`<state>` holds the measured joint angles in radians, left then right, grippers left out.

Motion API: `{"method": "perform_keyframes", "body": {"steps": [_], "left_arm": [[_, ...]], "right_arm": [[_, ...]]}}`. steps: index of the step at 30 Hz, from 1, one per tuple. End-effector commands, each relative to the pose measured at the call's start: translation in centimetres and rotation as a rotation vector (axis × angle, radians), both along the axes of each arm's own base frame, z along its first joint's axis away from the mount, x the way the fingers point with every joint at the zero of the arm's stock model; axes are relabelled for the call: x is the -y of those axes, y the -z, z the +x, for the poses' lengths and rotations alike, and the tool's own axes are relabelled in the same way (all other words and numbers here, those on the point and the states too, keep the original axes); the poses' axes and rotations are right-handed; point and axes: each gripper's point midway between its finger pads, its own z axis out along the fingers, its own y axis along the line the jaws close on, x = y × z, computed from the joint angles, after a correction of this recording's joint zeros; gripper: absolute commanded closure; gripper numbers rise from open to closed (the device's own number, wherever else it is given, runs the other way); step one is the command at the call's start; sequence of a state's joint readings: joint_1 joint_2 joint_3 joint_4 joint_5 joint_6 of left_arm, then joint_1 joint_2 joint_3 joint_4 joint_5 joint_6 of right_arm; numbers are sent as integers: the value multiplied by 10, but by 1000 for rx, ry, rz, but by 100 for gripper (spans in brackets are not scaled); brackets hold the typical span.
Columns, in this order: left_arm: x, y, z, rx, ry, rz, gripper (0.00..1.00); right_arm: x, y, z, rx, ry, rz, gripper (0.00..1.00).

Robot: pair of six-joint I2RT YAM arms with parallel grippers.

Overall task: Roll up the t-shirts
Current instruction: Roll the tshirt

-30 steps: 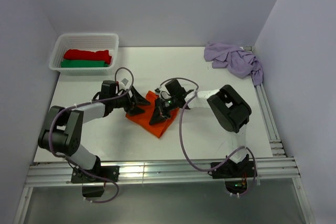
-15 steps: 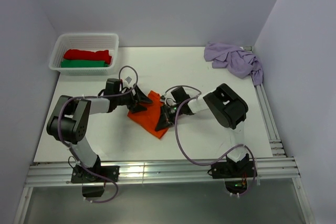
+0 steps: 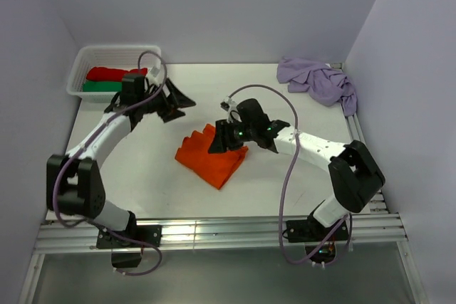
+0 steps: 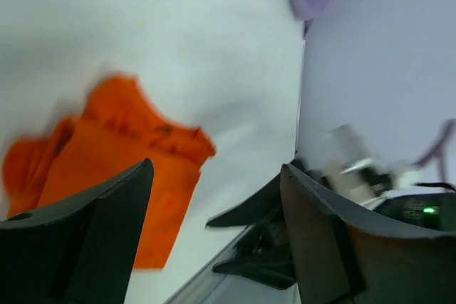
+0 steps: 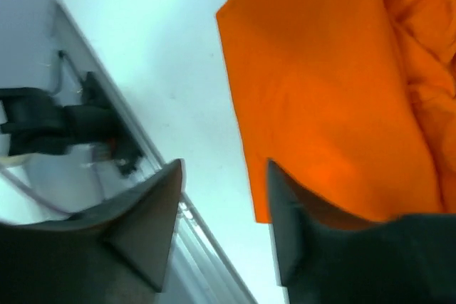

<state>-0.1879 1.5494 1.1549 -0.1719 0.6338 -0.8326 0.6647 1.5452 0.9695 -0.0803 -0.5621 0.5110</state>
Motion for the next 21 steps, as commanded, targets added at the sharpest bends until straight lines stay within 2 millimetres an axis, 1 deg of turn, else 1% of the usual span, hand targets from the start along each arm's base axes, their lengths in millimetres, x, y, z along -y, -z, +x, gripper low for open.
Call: {"method": "perform_keyframes", "body": {"steps": [1, 2, 3, 4, 5, 6, 7, 8, 9, 10, 11, 12, 13, 14, 15, 16, 17, 18, 19, 21], "left_arm": [[-23, 30, -50, -121, -68, 27, 22], [-24, 41, -70, -136, -66, 14, 22], [-24, 46, -78, -156, -76, -12, 22], [-22, 44, -81, -124, -73, -37, 21], [-25, 56, -98, -139, -78, -45, 20], [-26, 58, -103, -145, -92, -61, 19], [-27, 60, -107, -140, -103, -71, 18], [-30, 63, -113, -120, -117, -81, 16], [-32, 65, -115, -126, -134, -89, 15], [-36, 64, -116, -113, -149, -98, 13], [-38, 72, -119, -133, -163, -93, 13], [-41, 75, -120, -142, -174, -85, 13], [-43, 78, -120, -148, -186, -82, 13], [-48, 88, -121, -178, -214, -63, 13], [-50, 91, -122, -183, -220, -55, 12], [-51, 97, -123, -204, -228, -47, 13], [-52, 103, -123, -222, -239, -35, 14], [-56, 109, -123, -245, -260, -16, 14], [-56, 116, -123, -271, -264, -9, 15], [-60, 123, -122, -303, -285, 14, 15]], "right_arm": [[8, 14, -2, 200, -83, -273, 39], [8, 15, -2, 224, -96, -297, 36], [11, 18, 3, 255, -82, -348, 31], [9, 15, 5, 298, -100, -366, 27], [5, 14, 4, 336, -109, -390, 23], [8, 14, 10, 380, -83, -439, 18], [5, 11, 10, 425, -102, -455, 17], [-1, 10, 5, 454, -123, -466, 16], [-4, 10, 5, 479, -128, -480, 13], [-5, 13, 7, 513, -136, -516, 13], [-9, 14, 7, 526, -148, -530, 12], [-14, 22, 5, 547, -172, -567, 12], [-18, 25, 3, 555, -190, -578, 12], [-22, 28, 2, 561, -201, -587, 13], [-30, 32, -4, 567, -222, -586, 13], [-33, 38, -4, 584, -253, -605, 14], [-38, 39, -5, 590, -259, -602, 15], [-41, 45, -8, 590, -277, -608, 15], [-44, 46, -9, 594, -282, -604, 16], [-47, 53, -8, 598, -283, -618, 16]]}}
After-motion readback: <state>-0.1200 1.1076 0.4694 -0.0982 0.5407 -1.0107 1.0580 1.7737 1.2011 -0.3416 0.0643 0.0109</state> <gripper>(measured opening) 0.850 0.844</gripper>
